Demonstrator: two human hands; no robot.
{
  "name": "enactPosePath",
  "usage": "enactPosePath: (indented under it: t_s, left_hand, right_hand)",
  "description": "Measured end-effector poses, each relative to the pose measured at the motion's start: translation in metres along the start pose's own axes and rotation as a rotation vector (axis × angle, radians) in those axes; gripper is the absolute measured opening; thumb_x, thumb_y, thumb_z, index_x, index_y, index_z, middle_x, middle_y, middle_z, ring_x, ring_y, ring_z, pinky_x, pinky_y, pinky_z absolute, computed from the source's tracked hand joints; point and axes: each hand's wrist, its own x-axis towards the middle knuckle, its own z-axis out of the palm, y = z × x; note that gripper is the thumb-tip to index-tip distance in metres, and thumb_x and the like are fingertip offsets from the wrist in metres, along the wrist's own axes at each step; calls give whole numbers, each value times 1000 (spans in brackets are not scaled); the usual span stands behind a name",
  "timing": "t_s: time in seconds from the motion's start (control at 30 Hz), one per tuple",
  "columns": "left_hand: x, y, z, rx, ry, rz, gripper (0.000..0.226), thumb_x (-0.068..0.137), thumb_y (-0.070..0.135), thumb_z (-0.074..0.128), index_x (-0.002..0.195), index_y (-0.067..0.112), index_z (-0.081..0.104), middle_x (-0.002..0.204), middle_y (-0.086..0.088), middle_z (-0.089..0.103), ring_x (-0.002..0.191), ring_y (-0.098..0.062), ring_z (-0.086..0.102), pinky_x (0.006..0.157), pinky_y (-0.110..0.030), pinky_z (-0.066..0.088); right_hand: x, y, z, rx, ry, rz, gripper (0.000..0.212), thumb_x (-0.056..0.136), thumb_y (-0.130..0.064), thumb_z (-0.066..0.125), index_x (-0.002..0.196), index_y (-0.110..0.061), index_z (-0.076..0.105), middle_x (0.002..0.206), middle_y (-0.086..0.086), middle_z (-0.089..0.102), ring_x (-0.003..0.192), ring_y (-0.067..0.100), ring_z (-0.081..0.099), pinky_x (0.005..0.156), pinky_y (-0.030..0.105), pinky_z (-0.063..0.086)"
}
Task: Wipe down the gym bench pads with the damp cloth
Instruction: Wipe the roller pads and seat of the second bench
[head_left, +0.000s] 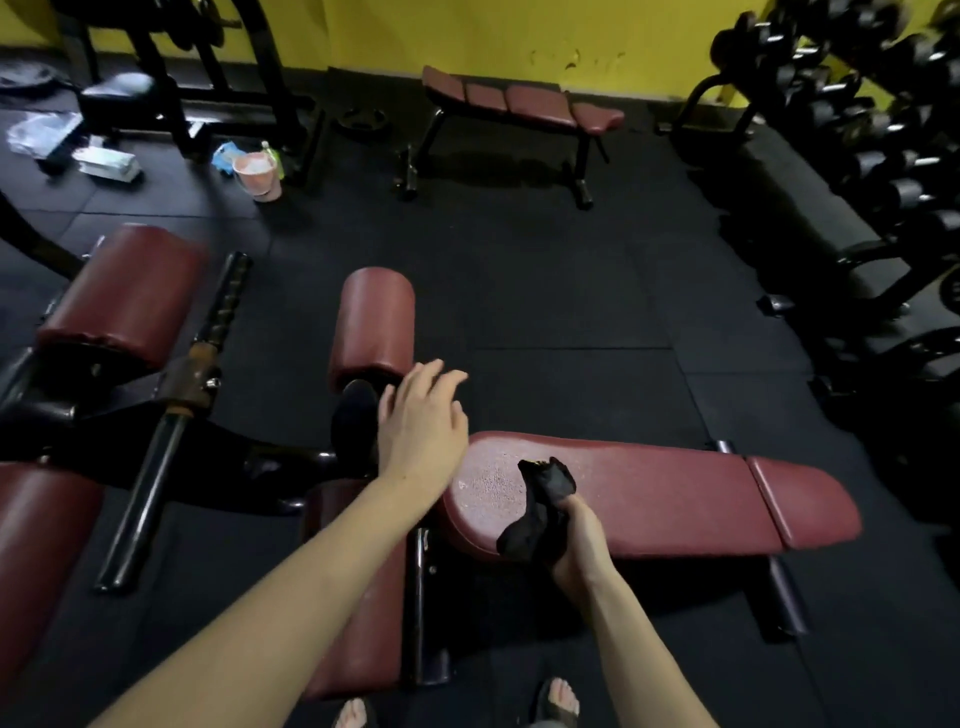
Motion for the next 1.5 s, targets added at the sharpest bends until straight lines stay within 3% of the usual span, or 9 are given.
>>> enactPosePath:
  t_s: [0.1,0.33,0.57,0.83,1.0,1.17,1.27,1.37,1.5]
  left_hand:
    - [-19,26,31,18,14,-84,42,98,22,51,138,33,54,135,11,60,130,-15,51,110,-43,40]
    - [-67,23,139,-17,-132,-425,37,97,19,51,132,30,57,131,5,58,119,-23,55,92,-42,49]
    - [-99,-21,211,6,-175,-652,38,98,18,51,133,34,56,132,9,61,121,-20,58,93,-37,47]
    - [-104,-60,255,-8,-93,-607,42,95,14,56,134,29,56,133,5,61,119,-22,59,94,-42,50]
    - [-104,-77,270,-23,-62,-561,40,96,14,55,134,29,56,134,5,58,122,-21,57,99,-43,48]
    - [-104,-84,277,-30,-57,-548,39,96,15,55,133,30,56,135,6,57,123,-22,56,101,-45,47]
    - [-105,-85,280,-31,-54,-527,40,96,15,54,134,28,56,135,4,56,125,-22,55,101,-45,47]
    - [-105,-82,279,-28,-40,-518,39,97,15,54,133,28,57,133,5,56,122,-21,56,102,-44,46]
    - [-101,-79,275,-48,9,-454,33,98,16,56,130,26,59,128,4,59,116,-23,59,99,-45,47]
  right_hand:
    - [31,-12,-19,-253,-27,-59,24,96,-7,51,117,-11,62,101,14,67,93,33,63,86,59,54]
    - [104,-25,-65,-750,-214,-233,16,95,-7,67,109,-14,66,98,4,75,92,19,73,69,22,53]
    - [175,-5,-56,-1332,-207,-440,12,87,-40,71,91,-40,59,91,-18,68,93,14,65,99,53,48]
    - [214,21,-35,-1114,-304,-751,15,97,-39,65,111,-40,60,105,-16,64,99,6,62,88,42,56]
    - [234,28,-34,-1029,-220,-624,27,98,-40,66,118,-40,49,110,-17,64,103,8,64,92,38,56]
    - [235,19,-46,-965,-67,-615,24,101,-31,63,118,-32,47,106,-15,62,98,10,63,77,21,48]
    - [241,19,-50,-992,-113,-526,21,100,-35,65,115,-27,54,104,-10,65,97,13,65,84,35,56]
    - [240,23,-46,-1009,-209,-475,18,100,-34,64,113,-23,61,100,-5,68,97,19,67,79,33,56]
    - [211,8,-33,-817,-326,-444,13,100,-32,65,106,-41,59,105,-2,73,95,20,72,82,49,62]
